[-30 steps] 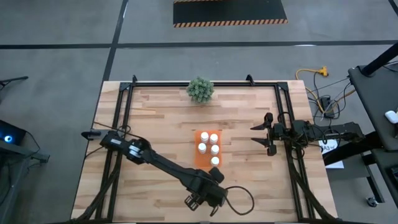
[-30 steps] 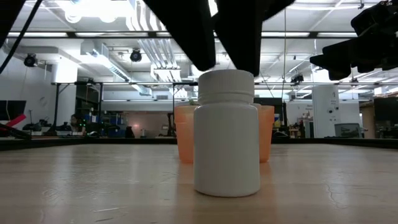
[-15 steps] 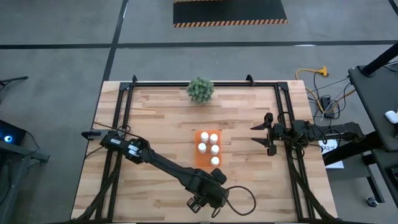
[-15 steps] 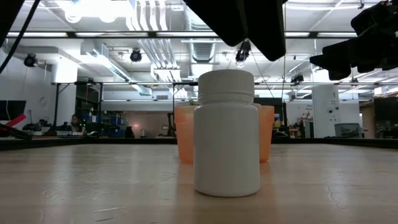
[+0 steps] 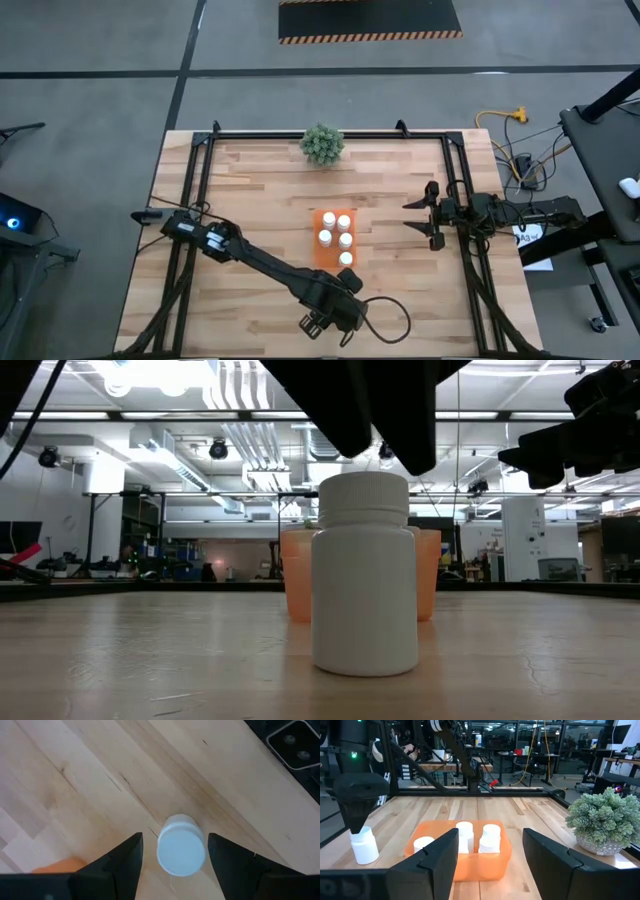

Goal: Pick and place pill bottles into a basket
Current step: Put the white pill bottle into the orange bin

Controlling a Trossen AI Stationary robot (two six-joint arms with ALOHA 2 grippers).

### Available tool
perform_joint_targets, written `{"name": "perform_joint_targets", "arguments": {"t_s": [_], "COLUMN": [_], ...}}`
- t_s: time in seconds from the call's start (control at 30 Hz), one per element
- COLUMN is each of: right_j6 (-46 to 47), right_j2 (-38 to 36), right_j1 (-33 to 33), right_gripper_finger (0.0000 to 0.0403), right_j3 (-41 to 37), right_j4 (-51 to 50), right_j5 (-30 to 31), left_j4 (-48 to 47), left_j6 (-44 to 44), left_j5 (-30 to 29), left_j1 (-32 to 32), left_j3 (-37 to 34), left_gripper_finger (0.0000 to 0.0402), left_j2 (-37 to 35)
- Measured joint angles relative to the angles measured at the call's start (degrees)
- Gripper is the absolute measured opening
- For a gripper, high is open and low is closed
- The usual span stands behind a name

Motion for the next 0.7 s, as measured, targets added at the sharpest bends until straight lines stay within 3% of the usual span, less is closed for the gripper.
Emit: {"name": "perform_joint_targets", "arguments": {"t_s": [0.7], "right_j6": [0.07], "right_j2": [0.00], "right_j1": [-0.02], "right_gripper_finger": [0.0210], "right_j3": [-0.02], "right_j4": [0.02], "right_j5": [0.00], "left_j4": [1.66], "left_j6": [-2.57], "left_j5": [1.31], "left_j1": [0.75], "left_j3": [-3.14], "left_gripper_finger": [0.0205], "left_j2": [0.02]}}
